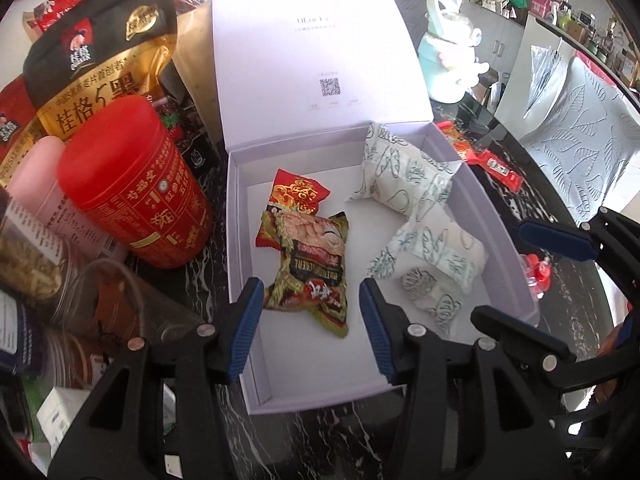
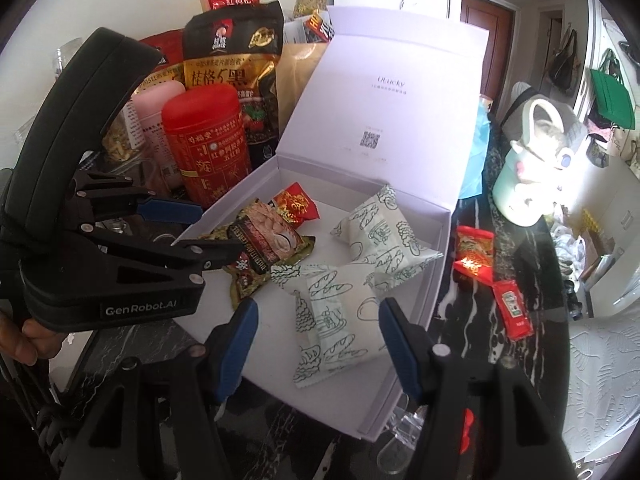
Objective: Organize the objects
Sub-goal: 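Withdraw both open tools up and out of the lavender box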
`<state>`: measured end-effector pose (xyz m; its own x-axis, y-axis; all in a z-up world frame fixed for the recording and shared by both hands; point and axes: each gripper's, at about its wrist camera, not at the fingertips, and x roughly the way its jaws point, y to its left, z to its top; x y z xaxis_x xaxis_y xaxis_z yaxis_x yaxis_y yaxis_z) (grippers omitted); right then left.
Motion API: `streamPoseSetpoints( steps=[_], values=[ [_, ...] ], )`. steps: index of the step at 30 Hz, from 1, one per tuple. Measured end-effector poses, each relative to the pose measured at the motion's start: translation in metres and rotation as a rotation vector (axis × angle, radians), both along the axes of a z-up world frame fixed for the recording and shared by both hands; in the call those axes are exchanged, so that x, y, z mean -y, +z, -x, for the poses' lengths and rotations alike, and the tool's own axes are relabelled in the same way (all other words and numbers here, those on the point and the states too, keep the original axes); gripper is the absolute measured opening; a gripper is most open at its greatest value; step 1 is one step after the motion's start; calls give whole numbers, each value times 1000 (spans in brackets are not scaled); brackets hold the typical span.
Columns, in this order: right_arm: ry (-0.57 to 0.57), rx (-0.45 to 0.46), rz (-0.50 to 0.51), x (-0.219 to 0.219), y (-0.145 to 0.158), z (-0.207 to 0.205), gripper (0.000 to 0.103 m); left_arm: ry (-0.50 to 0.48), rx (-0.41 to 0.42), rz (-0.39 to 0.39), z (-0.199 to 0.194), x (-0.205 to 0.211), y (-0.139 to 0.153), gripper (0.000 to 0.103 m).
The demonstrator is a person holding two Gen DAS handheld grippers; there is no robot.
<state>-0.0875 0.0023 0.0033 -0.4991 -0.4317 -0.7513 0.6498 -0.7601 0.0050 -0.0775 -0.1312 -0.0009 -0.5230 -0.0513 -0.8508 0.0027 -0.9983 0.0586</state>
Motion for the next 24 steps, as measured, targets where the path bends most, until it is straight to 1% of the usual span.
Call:
streamPoseSetpoints(
  steps=[6,10,24],
  values=[
    [-11,-31,1,-7,12,-19,64,-1,-29,6,-23,2,17,48],
    [-20,-50,2,-13,18,-31,64,-7,-41,7,-34,-3,21,50],
    [-67,-87,-5,-39,32,-68,64,-57,-71,6,-62,-30,33,51]
  ],
)
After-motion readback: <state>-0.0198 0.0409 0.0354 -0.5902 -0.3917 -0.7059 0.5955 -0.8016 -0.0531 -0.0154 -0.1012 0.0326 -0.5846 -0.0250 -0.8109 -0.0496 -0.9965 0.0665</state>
